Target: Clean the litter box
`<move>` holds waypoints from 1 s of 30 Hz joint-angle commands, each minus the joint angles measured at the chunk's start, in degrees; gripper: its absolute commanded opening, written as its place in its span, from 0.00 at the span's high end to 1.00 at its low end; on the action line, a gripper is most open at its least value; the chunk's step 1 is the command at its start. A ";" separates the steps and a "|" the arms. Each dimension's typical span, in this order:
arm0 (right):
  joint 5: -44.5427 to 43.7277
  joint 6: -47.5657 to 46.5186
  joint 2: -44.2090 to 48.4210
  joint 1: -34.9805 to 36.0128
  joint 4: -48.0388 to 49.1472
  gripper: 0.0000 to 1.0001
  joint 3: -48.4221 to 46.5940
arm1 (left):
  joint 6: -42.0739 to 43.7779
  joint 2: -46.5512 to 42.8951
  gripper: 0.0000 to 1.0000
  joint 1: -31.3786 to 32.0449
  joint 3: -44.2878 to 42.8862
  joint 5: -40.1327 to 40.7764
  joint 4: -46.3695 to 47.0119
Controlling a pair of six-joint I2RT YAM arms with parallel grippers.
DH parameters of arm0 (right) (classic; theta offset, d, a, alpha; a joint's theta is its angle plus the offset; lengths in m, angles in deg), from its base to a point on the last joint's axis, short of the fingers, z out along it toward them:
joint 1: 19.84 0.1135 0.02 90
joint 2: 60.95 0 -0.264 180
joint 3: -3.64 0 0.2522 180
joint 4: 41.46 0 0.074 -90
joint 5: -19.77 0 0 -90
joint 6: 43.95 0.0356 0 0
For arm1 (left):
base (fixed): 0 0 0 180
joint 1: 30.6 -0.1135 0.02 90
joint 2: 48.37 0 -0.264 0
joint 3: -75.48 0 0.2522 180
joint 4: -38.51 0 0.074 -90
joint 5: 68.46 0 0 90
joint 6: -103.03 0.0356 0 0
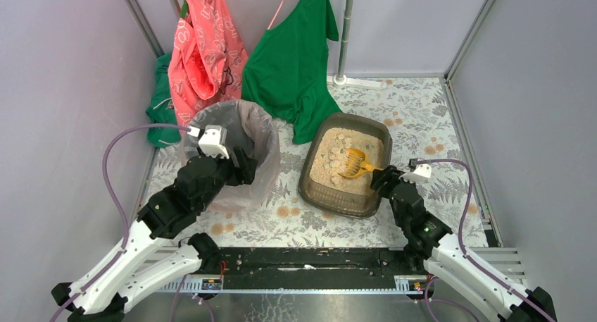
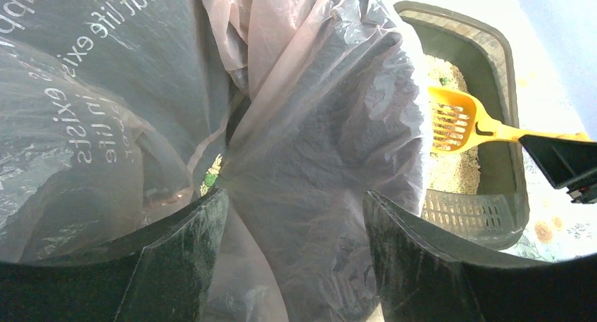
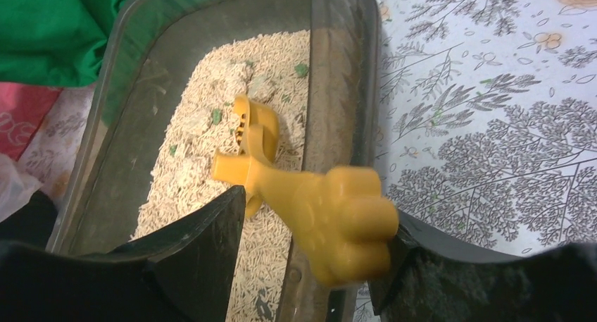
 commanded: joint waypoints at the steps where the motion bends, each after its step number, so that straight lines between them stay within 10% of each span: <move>1: 1.63 -0.40 -1.09 -3.36 6.44 0.34 -1.19 | 1.36 1.52 0.23 0.21 -1.86 -2.73 -0.55; 6: 7.34 0.45 -2.54 -8.51 7.85 0.40 -0.79 | 1.80 1.98 0.23 0.19 -2.69 -3.19 -0.82; 16: 11.83 -0.57 -1.87 -10.82 1.91 0.99 -5.60 | 0.68 0.60 0.23 0.17 -2.12 -3.88 -2.18; 30: 16.61 -3.57 -8.23 -10.81 1.09 1.00 -14.09 | -0.04 -0.71 0.23 0.21 -1.56 -3.53 -2.41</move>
